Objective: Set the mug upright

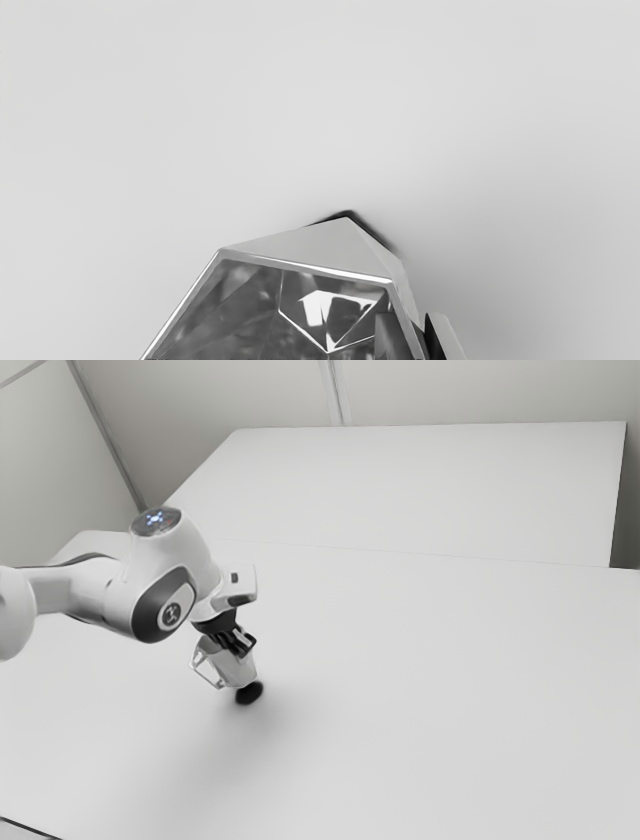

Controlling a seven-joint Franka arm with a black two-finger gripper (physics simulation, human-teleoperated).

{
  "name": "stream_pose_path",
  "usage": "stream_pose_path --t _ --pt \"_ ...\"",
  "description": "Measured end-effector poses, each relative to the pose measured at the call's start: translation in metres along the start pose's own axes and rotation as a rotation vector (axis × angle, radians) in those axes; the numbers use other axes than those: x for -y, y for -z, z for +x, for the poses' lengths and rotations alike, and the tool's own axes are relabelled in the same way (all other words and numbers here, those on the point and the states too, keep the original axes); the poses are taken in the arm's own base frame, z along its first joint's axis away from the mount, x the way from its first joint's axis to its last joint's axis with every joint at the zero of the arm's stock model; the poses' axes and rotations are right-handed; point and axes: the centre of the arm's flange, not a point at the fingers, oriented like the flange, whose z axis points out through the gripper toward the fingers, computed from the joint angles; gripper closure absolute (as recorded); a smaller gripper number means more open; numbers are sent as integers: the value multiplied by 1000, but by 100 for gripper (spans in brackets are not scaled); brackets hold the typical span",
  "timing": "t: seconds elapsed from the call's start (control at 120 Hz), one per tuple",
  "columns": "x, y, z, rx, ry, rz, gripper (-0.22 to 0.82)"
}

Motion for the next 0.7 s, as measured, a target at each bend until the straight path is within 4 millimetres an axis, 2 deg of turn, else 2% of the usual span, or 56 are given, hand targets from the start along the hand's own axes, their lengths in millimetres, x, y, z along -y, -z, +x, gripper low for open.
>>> stream_pose_path --t 0.35,0.558,0.608,0.7 --pt "-1 -33 1 20 46 -5 74" --pt "-2 -45 2 29 72 -12 75" --pt "-2 -45 2 27 79 -13 70" --pt "-2 -42 3 18 90 -12 54"
